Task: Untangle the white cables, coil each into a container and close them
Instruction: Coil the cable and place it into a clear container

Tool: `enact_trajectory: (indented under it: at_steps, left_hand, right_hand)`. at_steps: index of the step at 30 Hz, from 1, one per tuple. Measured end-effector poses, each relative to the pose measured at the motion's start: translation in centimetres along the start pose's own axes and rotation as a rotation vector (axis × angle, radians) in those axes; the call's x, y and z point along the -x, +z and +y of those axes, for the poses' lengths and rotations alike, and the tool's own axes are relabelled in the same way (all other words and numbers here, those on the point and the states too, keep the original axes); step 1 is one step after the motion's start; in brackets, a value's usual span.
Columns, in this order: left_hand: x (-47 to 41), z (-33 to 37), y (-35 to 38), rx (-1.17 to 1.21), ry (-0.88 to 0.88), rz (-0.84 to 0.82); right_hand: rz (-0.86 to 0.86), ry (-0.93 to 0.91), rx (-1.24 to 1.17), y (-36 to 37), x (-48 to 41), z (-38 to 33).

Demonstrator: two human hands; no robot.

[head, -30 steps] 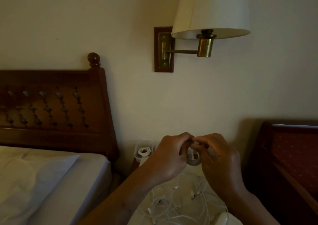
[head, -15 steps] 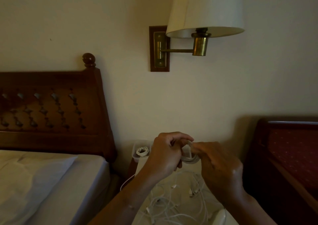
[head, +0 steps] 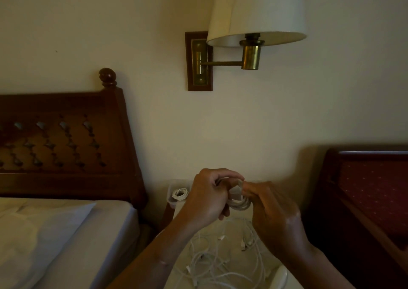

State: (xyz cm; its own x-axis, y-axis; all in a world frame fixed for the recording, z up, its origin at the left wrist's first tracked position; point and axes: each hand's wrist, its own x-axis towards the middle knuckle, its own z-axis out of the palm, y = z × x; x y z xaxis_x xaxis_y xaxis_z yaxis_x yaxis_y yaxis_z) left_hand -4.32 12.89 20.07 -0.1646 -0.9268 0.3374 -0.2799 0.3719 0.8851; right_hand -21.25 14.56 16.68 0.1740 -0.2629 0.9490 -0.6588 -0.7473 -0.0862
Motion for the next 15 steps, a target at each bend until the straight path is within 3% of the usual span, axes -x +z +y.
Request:
enact_trajectory:
  at_steps: [2,4,6,8,10,15]
  left_hand:
    - [0.2,-0.4,0.3,0.013,0.017,-0.005]
    - [0.3,-0.9,0.4,0.016,0.046,-0.003]
    - [0.4,-1.3,0.2,0.023,0.076,-0.015]
    - [0.6,-1.8,-0.2,0.025,0.094,-0.039]
    - [0.7,-2.3,-0.5,-0.003,0.103,-0.068]
    - [0.6,-2.8,-0.8,-0.071,0.124,-0.152]
  right_hand:
    - [-0.008,0.146,-0.06,-0.1,-0.1,0.1]
    - [-0.024,0.532,-0.213,0.0,-0.6,-0.1]
    - [-0.092,0.891,-0.522,0.0,-1.2,0.2]
    - [-0.189,1.09,-0.772,-0.2,-1.8,0.6]
    - [-0.287,1.085,-0.766,-0.3,-1.8,0.8]
    - [-0.511,0.846,-0.625,-0.2,-1.2,0.7]
